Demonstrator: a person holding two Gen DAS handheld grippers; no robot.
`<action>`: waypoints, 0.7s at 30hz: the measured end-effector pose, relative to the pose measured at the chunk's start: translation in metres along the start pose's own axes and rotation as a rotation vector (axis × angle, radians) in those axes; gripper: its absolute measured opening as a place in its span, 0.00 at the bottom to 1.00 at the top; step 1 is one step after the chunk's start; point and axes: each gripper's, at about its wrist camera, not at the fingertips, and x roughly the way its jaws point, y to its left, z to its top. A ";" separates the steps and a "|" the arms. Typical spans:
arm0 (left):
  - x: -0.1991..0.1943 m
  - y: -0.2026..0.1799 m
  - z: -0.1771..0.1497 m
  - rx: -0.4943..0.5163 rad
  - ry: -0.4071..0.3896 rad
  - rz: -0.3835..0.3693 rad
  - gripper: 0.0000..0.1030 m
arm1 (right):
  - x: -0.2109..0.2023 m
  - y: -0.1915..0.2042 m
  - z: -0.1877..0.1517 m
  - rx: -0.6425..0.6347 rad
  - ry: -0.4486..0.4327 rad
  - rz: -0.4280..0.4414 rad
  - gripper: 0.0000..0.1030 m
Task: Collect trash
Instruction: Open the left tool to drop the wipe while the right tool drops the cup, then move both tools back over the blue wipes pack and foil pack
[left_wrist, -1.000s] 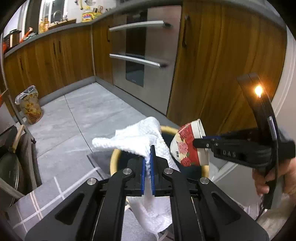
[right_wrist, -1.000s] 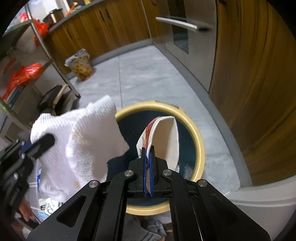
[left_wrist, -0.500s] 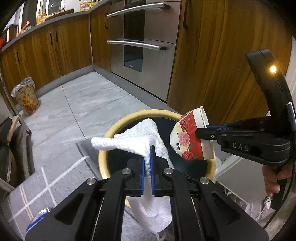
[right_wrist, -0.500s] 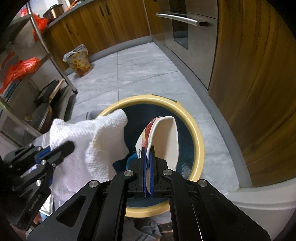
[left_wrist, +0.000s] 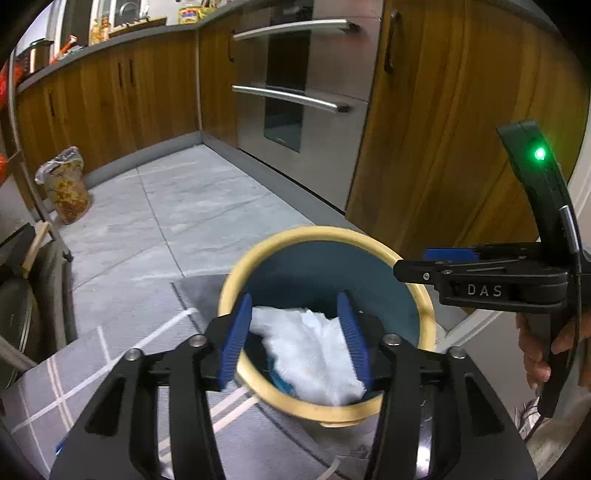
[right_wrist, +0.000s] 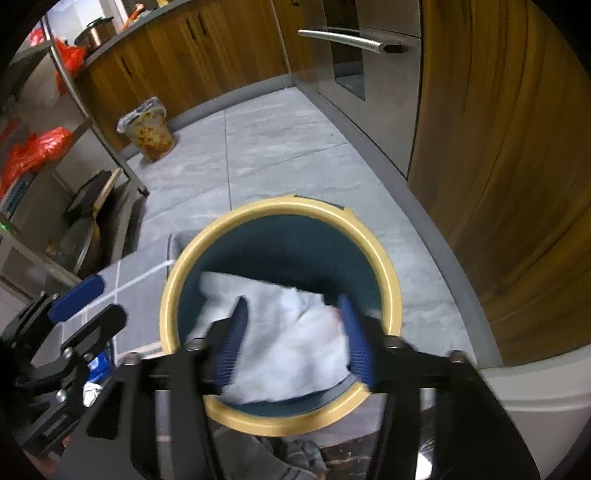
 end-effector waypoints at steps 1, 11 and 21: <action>-0.004 0.001 0.000 -0.002 -0.005 0.006 0.55 | -0.002 0.000 0.001 0.008 -0.006 0.009 0.67; -0.078 0.031 -0.008 -0.061 -0.068 0.079 0.67 | -0.021 0.020 0.004 0.007 -0.053 0.038 0.88; -0.165 0.067 -0.035 -0.147 -0.097 0.192 0.72 | -0.049 0.066 -0.009 -0.069 -0.087 0.081 0.90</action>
